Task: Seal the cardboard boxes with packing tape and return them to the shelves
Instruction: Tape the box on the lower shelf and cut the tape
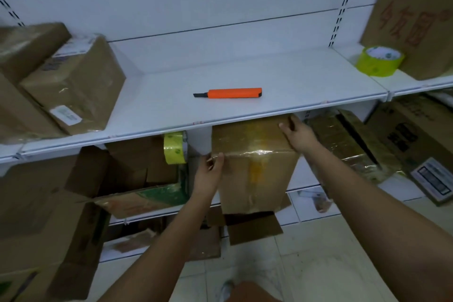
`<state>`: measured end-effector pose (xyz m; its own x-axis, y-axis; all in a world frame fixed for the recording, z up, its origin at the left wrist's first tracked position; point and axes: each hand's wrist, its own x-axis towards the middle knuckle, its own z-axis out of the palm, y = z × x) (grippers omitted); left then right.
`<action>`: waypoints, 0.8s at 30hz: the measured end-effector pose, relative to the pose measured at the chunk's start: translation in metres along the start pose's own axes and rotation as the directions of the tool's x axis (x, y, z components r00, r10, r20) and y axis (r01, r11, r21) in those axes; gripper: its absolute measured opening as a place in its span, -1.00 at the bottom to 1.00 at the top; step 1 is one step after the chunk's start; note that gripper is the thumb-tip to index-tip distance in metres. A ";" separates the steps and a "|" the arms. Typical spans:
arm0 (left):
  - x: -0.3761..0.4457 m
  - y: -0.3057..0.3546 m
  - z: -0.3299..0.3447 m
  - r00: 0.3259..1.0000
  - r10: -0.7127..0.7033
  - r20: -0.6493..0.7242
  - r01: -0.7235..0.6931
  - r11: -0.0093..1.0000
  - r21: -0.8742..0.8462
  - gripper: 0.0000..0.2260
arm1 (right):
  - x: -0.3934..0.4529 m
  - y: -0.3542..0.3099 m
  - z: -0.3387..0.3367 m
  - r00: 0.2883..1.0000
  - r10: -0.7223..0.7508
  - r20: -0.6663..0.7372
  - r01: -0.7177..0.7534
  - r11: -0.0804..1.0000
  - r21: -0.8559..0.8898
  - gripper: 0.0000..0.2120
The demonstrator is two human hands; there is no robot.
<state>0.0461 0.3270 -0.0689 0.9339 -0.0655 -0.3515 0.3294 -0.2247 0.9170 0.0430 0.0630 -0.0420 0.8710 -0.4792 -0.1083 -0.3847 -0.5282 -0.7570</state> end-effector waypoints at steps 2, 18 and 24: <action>-0.001 -0.005 -0.009 0.992 -0.099 0.082 0.111 0.982 -0.155 -0.70 | -0.003 -0.002 -0.002 0.993 -0.068 -0.092 0.054 0.987 -0.150 -0.66; 0.022 0.068 -0.105 0.992 -0.073 -0.105 0.042 0.963 -0.265 -0.07 | -0.030 -0.137 0.108 0.633 -0.770 0.079 0.694 0.519 -0.500 -0.56; 0.026 0.062 -0.135 0.987 -0.054 0.153 0.085 0.975 -0.206 -0.72 | -0.029 -0.136 0.111 0.624 -0.780 0.050 0.665 0.497 -0.557 -0.52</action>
<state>0.1093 0.4421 0.0047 0.8824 -0.2012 -0.4252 0.4295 -0.0240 0.9027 0.1039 0.2270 -0.0076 0.8590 0.1477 0.4902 0.2178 -0.9719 -0.0889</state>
